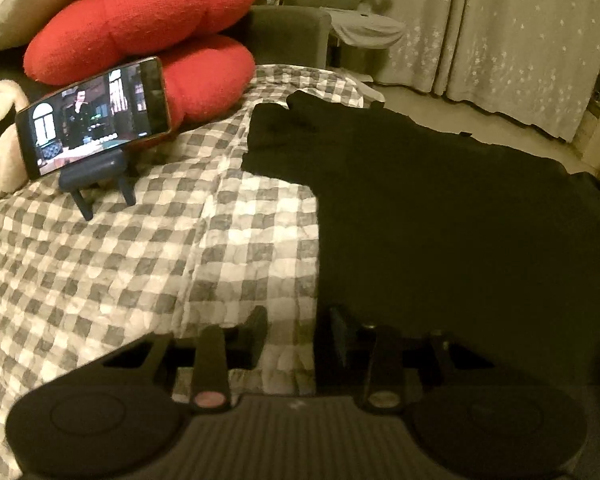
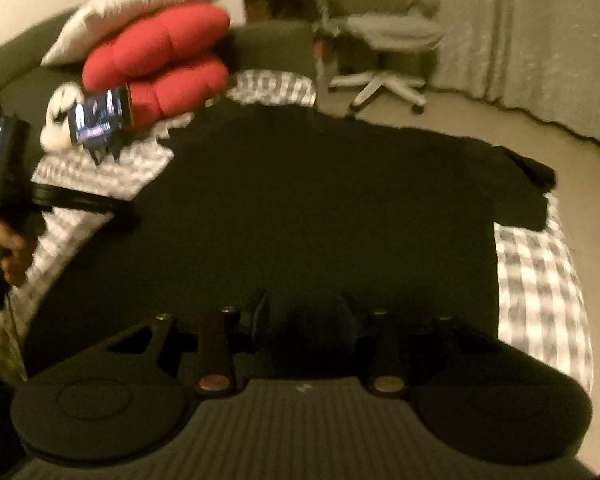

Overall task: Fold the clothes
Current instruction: 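Open the right gripper and lift it above the folded garment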

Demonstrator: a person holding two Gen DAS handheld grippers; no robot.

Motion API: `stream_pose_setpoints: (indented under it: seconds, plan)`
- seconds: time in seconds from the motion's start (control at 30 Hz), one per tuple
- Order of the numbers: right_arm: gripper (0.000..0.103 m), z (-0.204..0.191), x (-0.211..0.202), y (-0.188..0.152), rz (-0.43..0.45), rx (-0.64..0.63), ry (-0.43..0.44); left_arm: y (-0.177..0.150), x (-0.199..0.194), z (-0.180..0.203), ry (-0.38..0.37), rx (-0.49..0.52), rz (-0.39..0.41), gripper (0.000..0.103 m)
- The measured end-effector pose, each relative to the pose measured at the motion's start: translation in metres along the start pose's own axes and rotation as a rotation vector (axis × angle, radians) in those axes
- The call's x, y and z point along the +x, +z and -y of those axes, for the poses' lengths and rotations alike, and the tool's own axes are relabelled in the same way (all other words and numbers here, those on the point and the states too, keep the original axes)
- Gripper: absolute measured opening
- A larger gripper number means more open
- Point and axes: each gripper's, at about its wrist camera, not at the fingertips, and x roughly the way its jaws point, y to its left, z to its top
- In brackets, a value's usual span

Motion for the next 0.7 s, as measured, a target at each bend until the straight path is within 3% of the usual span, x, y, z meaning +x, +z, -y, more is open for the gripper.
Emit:
stream_pose_setpoints:
  seconds: [0.13, 0.2, 0.23, 0.33, 0.43, 0.7]
  plan:
    - [0.042, 0.02, 0.027, -0.008, -0.058, 0.031, -0.027, -0.001, 0.001, 0.004, 0.01, -0.01, 0.004, 0.016]
    - [0.042, 0.021, 0.032, -0.016, -0.067, 0.016, -0.037, -0.001, 0.002, 0.007, 0.022, 0.011, 0.006, 0.001]
    - [0.042, 0.02, 0.032, -0.02, -0.061, -0.006, -0.038, 0.0, 0.003, 0.007, 0.033, 0.017, 0.006, 0.0]
    - [0.041, 0.027, 0.03, -0.028, -0.049, -0.055, -0.033, 0.0, 0.006, 0.006, 0.057, 0.021, 0.002, 0.0]
    - [0.04, 0.046, 0.025, -0.034, -0.037, 0.002, -0.036, -0.001, 0.006, 0.008, 0.069, 0.041, 0.006, 0.0]
    - [0.031, 0.071, 0.021, -0.031, -0.053, 0.125, -0.158, -0.001, 0.006, 0.013, 0.102, 0.063, 0.015, 0.0]
